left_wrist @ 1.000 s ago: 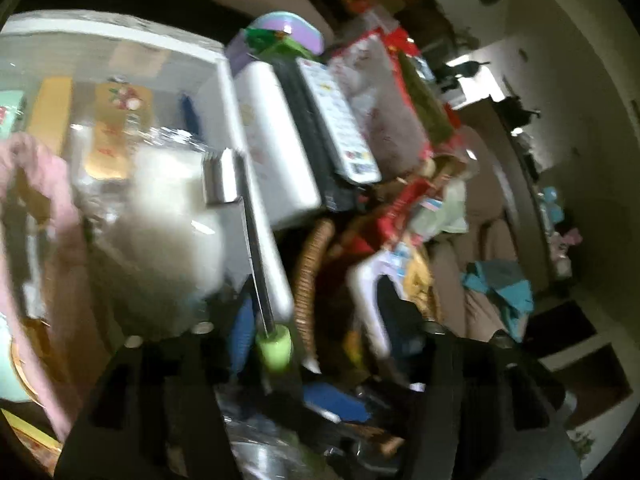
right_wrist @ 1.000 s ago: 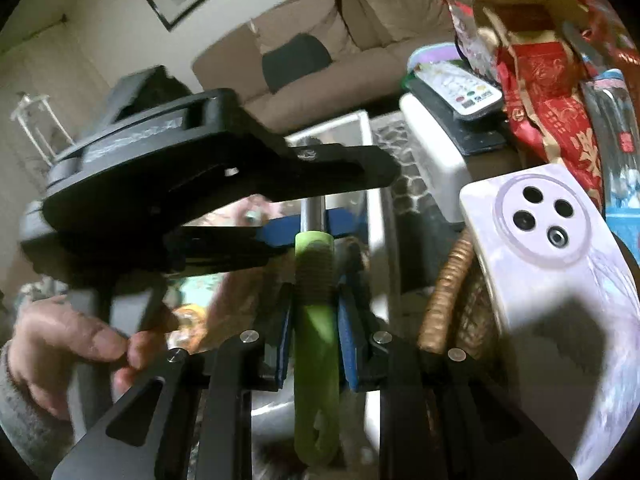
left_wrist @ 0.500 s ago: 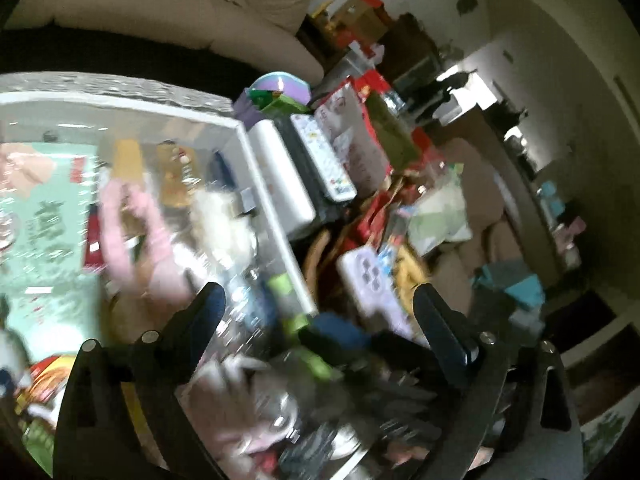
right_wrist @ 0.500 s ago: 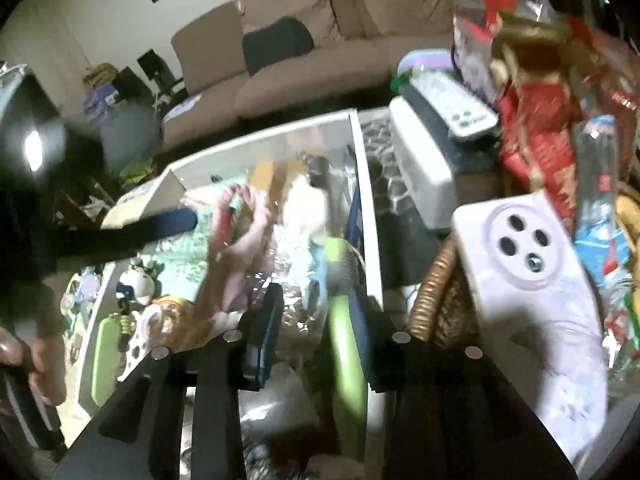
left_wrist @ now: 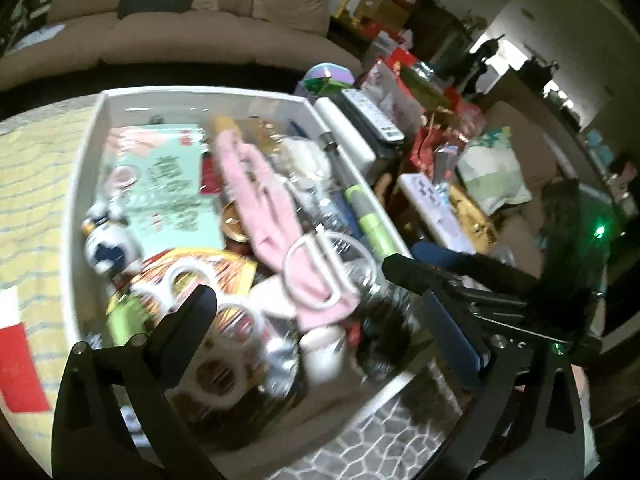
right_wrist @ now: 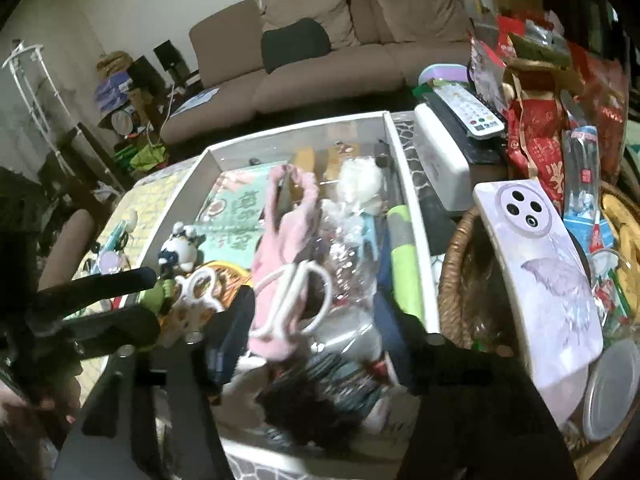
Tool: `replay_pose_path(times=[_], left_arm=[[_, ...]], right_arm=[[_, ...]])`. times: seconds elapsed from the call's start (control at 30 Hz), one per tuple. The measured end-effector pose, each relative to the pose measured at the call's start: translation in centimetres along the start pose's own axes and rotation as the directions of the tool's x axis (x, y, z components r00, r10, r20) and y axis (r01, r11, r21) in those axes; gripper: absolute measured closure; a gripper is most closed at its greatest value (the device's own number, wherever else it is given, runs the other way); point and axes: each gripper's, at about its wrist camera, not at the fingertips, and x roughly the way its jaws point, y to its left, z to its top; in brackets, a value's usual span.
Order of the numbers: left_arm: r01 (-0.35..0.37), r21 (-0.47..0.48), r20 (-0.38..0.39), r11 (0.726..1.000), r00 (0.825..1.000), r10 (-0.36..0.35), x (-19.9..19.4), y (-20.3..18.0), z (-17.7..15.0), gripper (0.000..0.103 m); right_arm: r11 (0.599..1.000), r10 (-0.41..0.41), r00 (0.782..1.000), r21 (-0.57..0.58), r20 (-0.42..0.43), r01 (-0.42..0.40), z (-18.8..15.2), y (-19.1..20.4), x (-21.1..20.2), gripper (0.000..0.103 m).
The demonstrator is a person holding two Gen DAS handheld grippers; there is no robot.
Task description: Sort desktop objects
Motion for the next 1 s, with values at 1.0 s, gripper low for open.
replay_pose_path(times=[1.0], left_arm=[[-0.265,-0.018,0.142,0.964,0.954,0.265,-14.6,6.7,-12.6,0.0]], right_arm=[[0.985,0.065,0.998,-0.162,0.008,-0.062,-6.6,16.6,-2.8,0.002]])
